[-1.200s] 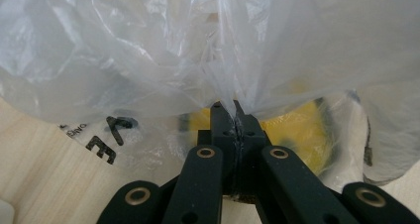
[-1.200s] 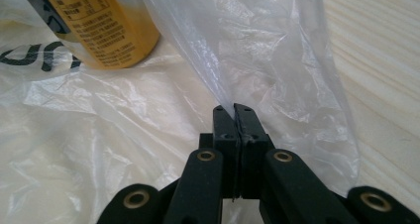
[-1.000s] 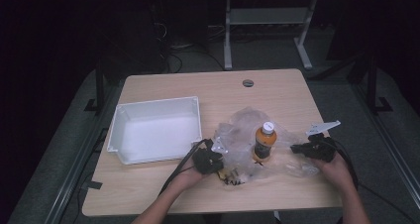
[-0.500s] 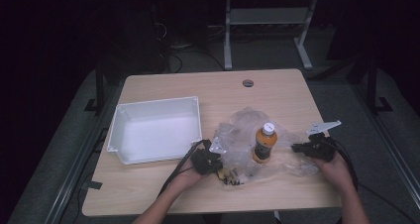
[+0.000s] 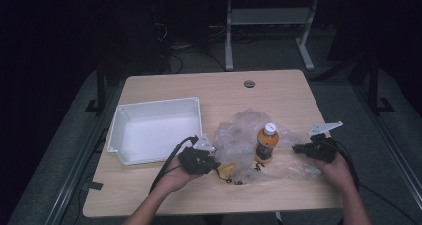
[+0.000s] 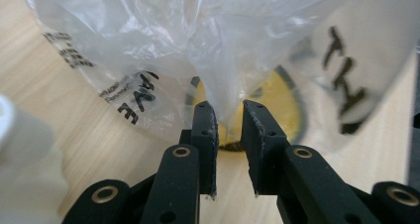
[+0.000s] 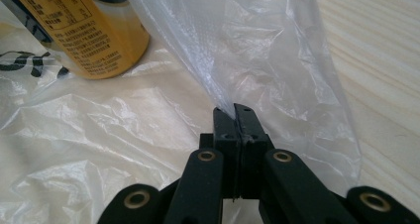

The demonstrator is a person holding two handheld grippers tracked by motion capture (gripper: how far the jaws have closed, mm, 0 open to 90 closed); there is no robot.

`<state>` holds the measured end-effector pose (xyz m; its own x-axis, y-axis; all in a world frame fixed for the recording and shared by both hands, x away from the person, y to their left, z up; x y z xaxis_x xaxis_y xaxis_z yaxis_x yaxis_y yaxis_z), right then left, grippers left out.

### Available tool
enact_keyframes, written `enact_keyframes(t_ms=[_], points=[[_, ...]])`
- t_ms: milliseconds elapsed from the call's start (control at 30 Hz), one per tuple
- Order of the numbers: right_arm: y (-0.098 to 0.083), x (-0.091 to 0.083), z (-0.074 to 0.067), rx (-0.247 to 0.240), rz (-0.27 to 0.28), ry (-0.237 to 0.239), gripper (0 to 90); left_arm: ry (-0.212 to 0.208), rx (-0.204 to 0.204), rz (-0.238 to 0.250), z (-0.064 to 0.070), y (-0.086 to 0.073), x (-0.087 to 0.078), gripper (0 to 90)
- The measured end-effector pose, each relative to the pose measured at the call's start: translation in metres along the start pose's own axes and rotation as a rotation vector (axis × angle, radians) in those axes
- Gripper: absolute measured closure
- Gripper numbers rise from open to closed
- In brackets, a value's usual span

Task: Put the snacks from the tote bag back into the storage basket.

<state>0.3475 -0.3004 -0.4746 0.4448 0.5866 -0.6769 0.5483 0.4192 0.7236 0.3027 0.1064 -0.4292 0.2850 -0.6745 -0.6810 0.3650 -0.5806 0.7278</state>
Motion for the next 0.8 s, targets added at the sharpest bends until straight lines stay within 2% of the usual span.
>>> enact_keyframes(t_ms=[33,200,300,467,533,667,800], points=[[0.0,0.001,0.0,-0.001,0.001,0.002,89.0,0.007,0.012,0.002,0.0,0.001,-0.005,74.7],[0.001,0.002,-0.001,-0.009,-0.002,0.0,88.9,0.004,0.015,0.021,0.002,0.007,-0.023,71.3],[0.0,0.002,-0.001,-0.008,-0.004,0.001,88.9,-0.001,0.026,0.042,0.006,0.017,-0.032,70.5],[0.001,0.002,-0.001,-0.019,-0.003,0.003,88.7,-0.017,0.07,0.066,0.016,0.039,-0.042,69.5],[0.001,0.003,-0.001,-0.017,-0.006,0.004,88.7,-0.02,0.09,0.078,0.019,0.049,-0.044,69.1],[0.001,0.004,-0.001,-0.021,-0.004,0.006,88.6,-0.047,0.098,0.114,0.027,0.067,-0.043,68.4],[0.001,0.004,-0.002,-0.015,-0.004,0.007,88.4,-0.09,0.117,0.129,0.035,0.08,-0.035,64.4]])
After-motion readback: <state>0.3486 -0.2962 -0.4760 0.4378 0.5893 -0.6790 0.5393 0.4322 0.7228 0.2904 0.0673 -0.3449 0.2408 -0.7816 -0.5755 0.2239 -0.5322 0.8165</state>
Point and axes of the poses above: each handheld gripper's, and its own axes: x roughly forward along the jaws, y roughly out of its top, z roughly to its right, the point moved 1 cm from there along x, roughly forward along the jaws, and after that the axes turned 5 degrees about z, right-handed, at the moved point
